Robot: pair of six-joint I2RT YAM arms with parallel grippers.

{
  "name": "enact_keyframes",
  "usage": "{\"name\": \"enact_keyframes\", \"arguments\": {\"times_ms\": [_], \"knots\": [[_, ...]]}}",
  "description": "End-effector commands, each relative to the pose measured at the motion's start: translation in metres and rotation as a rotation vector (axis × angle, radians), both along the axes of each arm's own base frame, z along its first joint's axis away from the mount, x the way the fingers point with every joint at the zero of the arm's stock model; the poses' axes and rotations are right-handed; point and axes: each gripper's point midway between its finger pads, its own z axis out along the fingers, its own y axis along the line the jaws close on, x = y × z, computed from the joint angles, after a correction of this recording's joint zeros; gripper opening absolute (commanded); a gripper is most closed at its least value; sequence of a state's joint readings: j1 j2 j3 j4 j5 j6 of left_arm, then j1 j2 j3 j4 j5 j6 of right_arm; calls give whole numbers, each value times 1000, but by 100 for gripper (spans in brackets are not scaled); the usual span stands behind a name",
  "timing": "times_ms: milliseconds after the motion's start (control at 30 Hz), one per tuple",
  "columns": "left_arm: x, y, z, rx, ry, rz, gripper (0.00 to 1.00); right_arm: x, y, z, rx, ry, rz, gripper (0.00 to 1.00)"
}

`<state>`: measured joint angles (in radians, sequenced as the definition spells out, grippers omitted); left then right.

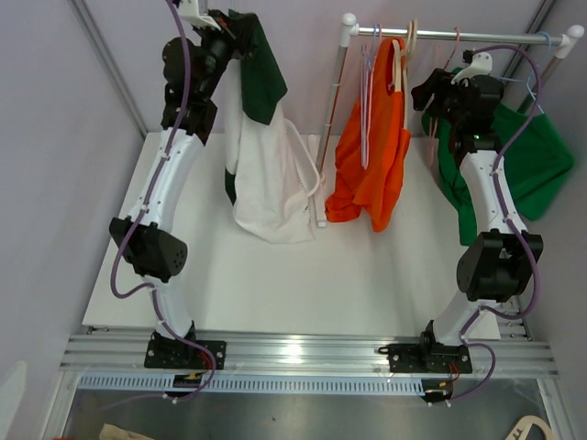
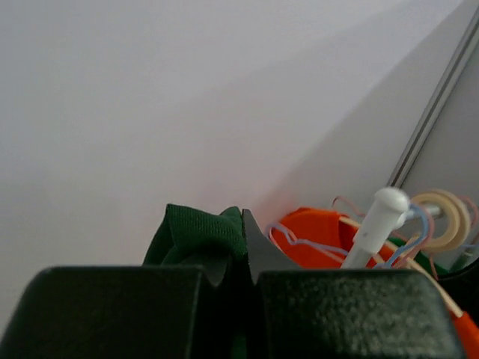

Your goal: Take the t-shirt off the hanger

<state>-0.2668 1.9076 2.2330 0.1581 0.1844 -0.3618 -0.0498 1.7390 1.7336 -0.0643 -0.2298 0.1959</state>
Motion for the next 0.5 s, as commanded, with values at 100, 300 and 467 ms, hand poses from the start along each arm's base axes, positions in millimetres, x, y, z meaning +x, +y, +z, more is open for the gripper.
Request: {"name": "enact_keyframes", "arguments": {"times_ms": [100,300,467], "knots": [[49,-9,-95,-53,235,-20,1,-23,3,70,-10,-172,13,73],[56,-7,-203,-62,619,53,1,-45,1,87,4,-173,-3,90],[14,-12,-323,-81,991,61,1,-74,-5,104,15,-184,-52,91]]}}
